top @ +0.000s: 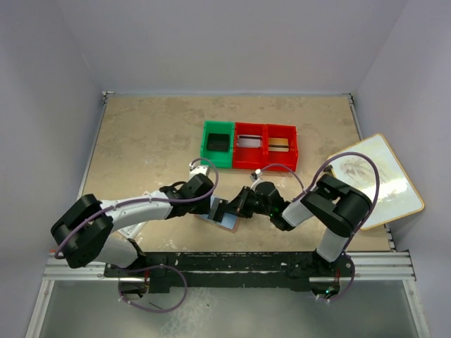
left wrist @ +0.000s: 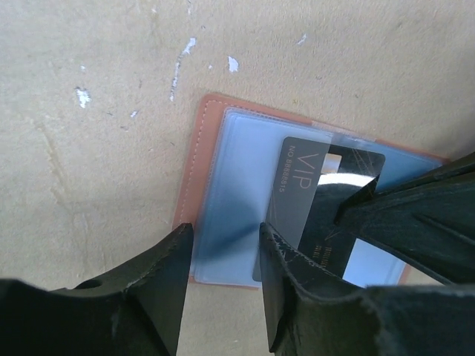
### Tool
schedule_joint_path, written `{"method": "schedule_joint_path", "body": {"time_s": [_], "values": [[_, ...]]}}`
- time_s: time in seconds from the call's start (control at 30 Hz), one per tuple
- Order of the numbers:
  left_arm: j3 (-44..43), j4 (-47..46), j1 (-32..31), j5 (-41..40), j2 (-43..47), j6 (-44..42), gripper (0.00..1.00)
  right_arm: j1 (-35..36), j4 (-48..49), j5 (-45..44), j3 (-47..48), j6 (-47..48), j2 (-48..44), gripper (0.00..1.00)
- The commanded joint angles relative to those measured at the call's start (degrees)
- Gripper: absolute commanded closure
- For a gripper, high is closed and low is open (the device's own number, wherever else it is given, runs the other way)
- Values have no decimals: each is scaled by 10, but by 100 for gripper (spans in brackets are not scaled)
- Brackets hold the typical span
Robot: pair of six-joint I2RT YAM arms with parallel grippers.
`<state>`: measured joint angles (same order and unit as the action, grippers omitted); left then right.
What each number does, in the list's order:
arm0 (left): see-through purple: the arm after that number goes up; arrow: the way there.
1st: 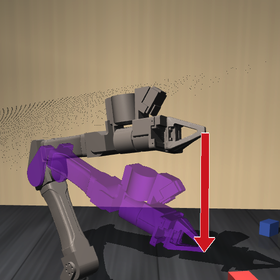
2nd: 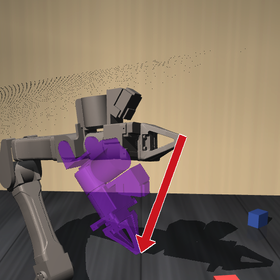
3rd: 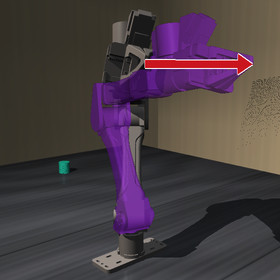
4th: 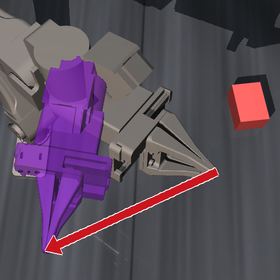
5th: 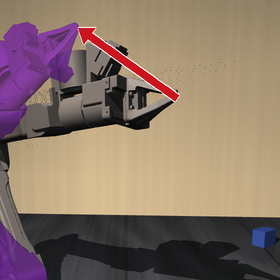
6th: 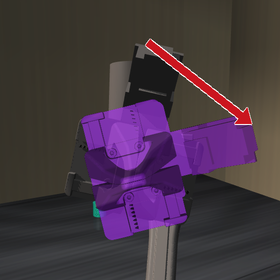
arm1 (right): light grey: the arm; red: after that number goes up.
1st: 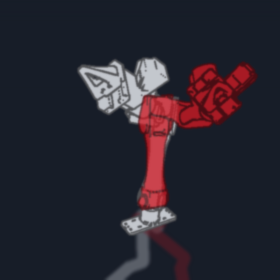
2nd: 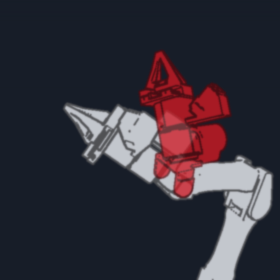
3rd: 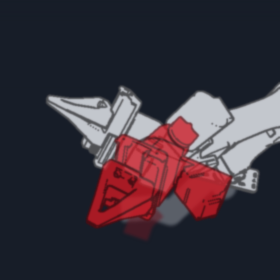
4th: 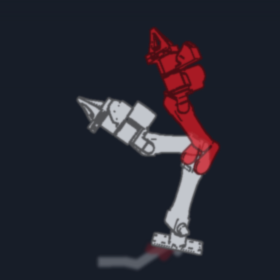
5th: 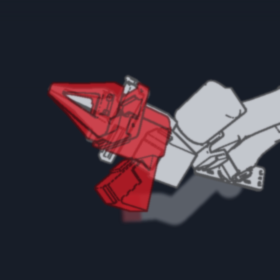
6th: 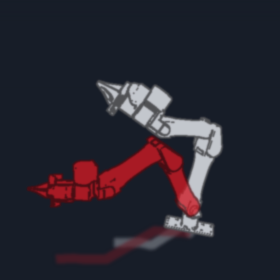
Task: Take the credit cards out of the card holder
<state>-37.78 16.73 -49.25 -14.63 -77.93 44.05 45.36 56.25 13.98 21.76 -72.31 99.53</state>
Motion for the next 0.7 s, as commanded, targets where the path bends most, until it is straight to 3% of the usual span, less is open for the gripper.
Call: {"method": "schedule_joint_path", "body": {"time_s": [0.0, 0.1, 0.3, 0.53, 0.67], "values": [[-13, -42, -1, 43, -37, 5, 65, -1, -47, -26, 3, 15, -14, 89], [-2, -49, -3, 52, -64, -1, 72, -1, -51, -32, 0, 14, -24, 89], [-19, 55, -40, -64, -127, 8, 89, -1, -68, -36, 4, 20, -31, 89], [-85, 158, -127, -200, -199, 49, 93, -1, -112, -49, 15, 33, -63, 87], [-105, 185, -148, -227, -233, 54, 99, -1, -152, -69, 18, 43, -94, 85]]}}
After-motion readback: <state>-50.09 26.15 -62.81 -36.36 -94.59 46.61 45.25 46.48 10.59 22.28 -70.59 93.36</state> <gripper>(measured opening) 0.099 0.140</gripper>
